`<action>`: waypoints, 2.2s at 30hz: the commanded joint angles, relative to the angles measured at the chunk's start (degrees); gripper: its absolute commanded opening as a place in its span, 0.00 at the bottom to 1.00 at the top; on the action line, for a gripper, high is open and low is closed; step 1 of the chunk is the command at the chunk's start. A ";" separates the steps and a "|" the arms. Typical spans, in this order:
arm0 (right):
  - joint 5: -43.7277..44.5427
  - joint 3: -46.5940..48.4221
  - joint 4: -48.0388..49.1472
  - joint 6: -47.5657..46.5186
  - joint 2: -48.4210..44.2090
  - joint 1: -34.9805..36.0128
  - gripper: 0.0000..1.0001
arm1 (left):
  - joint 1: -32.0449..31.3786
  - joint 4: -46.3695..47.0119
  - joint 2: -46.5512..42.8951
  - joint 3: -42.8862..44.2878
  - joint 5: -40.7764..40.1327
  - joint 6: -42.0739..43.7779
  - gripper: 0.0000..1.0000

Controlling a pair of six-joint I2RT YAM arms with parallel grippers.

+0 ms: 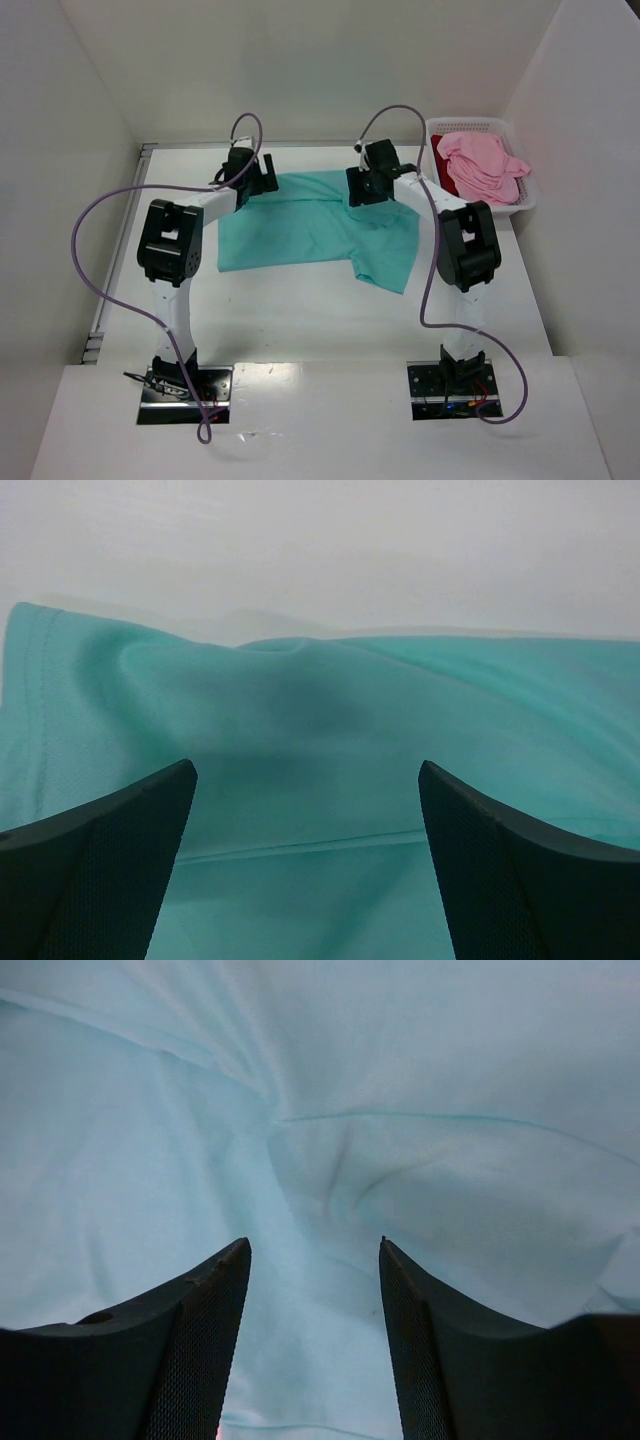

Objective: Fold and stack the t-shirts
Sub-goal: Fold the flattened tshirt in 1/3 of the way

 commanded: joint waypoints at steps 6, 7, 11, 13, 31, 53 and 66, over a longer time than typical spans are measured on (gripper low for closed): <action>6.92 -0.37 8.37 1.99 -5.61 0.44 0.64 | 1.84 -4.04 1.46 4.01 -5.40 -0.64 1.00; 7.45 0.76 9.06 2.68 -4.04 0.44 0.64 | 1.84 -4.58 1.47 4.80 -5.41 -0.64 1.00; 9.03 3.59 9.77 5.15 -0.43 -0.69 0.64 | 2.37 -5.28 2.61 4.81 -6.55 -0.64 1.00; 9.03 4.29 10.47 5.86 0.72 -1.22 0.64 | 2.37 -6.60 2.61 5.94 -7.16 0.05 1.00; 11.06 12.89 11.09 10.60 10.47 -4.57 0.64 | 4.65 -20.48 9.73 17.19 -10.68 5.31 1.00; 8.95 19.14 7.32 10.60 14.70 -5.71 0.66 | 5.17 -38.16 21.24 31.80 -12.09 14.74 0.97; 8.42 24.06 4.95 10.60 19.79 -5.71 0.66 | 6.94 -35.08 18.96 29.50 -14.90 19.83 1.00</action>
